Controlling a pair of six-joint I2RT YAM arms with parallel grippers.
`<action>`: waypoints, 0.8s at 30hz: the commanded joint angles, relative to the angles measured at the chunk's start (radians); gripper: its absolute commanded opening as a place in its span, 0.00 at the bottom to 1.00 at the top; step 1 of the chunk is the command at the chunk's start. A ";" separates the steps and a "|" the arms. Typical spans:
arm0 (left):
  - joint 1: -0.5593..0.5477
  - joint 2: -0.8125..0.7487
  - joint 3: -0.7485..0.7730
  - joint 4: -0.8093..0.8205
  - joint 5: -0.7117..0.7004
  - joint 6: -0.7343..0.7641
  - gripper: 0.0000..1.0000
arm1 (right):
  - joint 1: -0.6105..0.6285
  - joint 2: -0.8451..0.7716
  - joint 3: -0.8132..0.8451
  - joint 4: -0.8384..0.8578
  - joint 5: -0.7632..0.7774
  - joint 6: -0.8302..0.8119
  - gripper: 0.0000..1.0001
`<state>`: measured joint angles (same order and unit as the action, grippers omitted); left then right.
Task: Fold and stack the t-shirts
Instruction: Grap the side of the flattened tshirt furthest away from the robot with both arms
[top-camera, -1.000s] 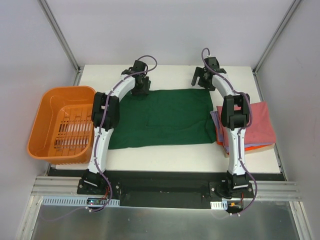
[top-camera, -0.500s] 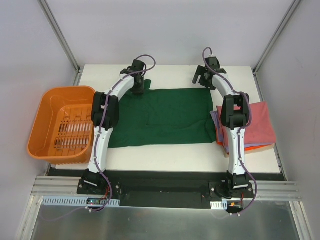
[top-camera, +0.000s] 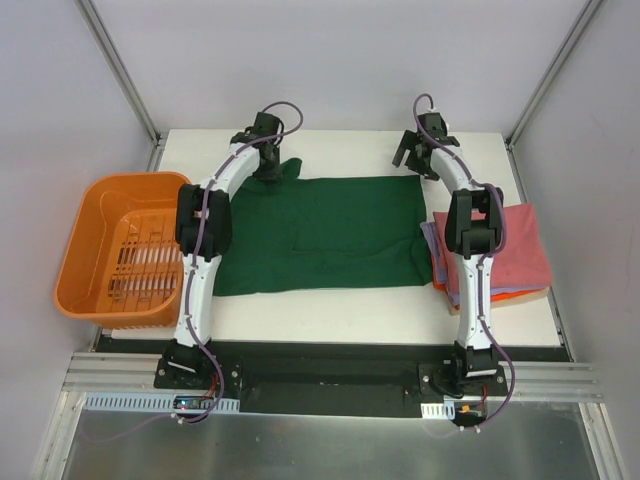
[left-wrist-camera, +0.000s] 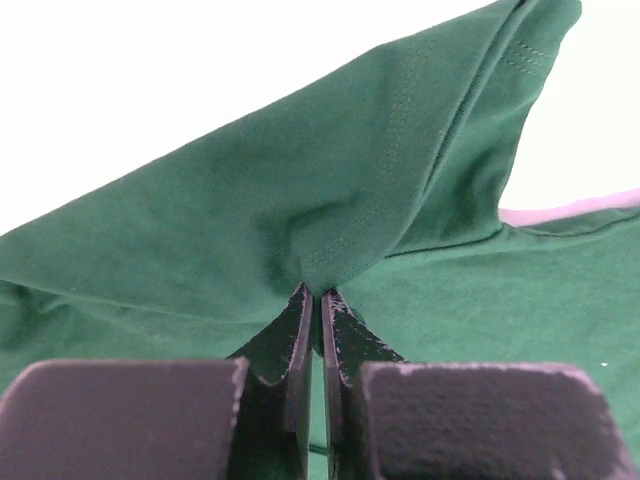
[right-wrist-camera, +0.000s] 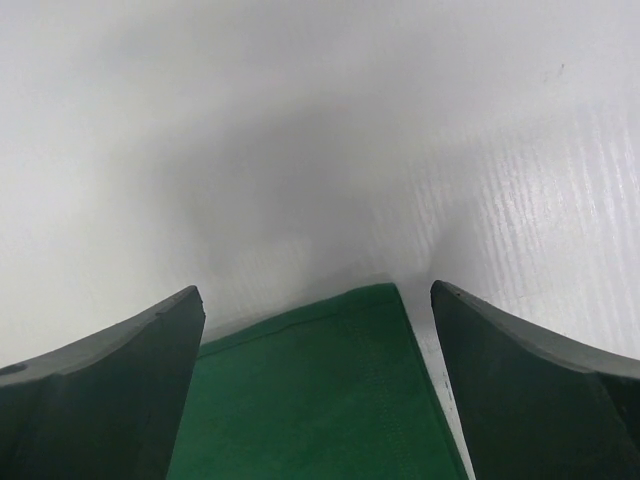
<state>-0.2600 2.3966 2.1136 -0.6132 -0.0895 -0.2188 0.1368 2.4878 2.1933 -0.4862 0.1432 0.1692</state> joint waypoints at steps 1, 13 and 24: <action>0.004 -0.123 0.008 -0.017 -0.027 0.044 0.00 | -0.035 0.019 0.051 -0.058 -0.078 -0.039 0.99; 0.007 -0.214 -0.083 -0.017 -0.062 0.064 0.00 | -0.049 0.071 0.129 -0.184 -0.241 -0.076 0.74; 0.010 -0.254 -0.119 -0.016 -0.067 0.068 0.00 | -0.045 0.053 0.106 -0.201 -0.180 -0.062 0.31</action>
<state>-0.2600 2.2379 2.0102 -0.6189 -0.1356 -0.1688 0.0868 2.5488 2.3093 -0.6506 -0.0887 0.0971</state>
